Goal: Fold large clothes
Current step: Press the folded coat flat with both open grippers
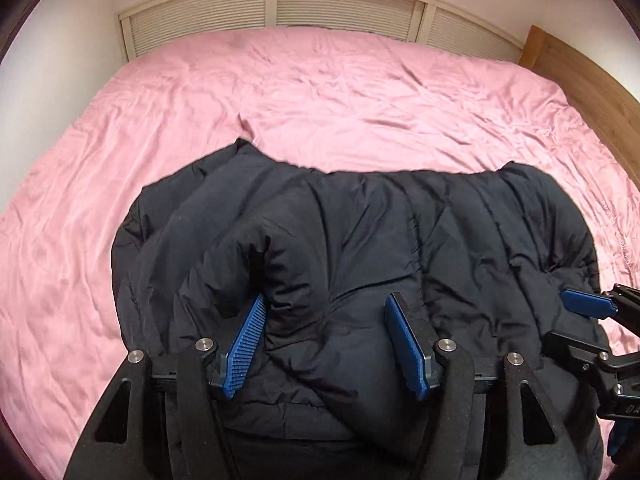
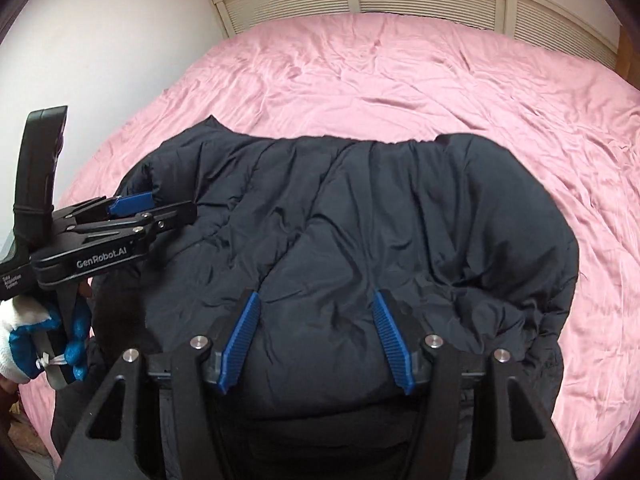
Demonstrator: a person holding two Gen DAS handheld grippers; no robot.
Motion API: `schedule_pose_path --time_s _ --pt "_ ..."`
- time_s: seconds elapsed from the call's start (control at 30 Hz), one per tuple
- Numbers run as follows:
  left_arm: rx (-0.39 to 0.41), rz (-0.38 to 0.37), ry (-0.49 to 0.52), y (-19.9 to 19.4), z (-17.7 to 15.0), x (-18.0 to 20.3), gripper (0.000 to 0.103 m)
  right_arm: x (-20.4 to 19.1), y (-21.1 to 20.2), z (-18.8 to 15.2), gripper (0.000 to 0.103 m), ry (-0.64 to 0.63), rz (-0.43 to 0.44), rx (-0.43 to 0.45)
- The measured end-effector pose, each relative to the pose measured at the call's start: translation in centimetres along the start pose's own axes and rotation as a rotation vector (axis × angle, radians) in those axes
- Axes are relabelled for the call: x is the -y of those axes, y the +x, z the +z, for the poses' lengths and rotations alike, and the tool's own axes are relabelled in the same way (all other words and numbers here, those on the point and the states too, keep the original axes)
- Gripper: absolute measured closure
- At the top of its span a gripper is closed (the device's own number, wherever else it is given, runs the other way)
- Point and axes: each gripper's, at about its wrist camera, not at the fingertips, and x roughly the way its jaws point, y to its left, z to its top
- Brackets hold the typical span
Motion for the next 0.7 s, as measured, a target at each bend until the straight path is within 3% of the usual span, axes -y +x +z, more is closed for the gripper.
schedule_pose_path --time_s 0.17,0.33,0.53,0.7 --pt "-0.014 -0.021 -0.008 2.3 -2.6 -1.0 0.039 0.9 2.1 -2.9 0.045 -0.006 -0.008 -0.023" --pt "-0.042 -0.034 -0.021 4.0 -2.9 -1.0 0.037 1.0 3.8 -4.3 0.045 -0.015 -0.029 -0.032" --pt "-0.052 -0.018 -0.002 2.2 -1.3 0.2 0.038 0.5 2.6 -2.4 0.044 -0.020 -0.033 -0.043" --pt "0.020 -0.012 0.027 -1.3 -0.2 1.6 0.039 1.9 -1.3 0.4 0.044 -0.035 -0.040 0.057"
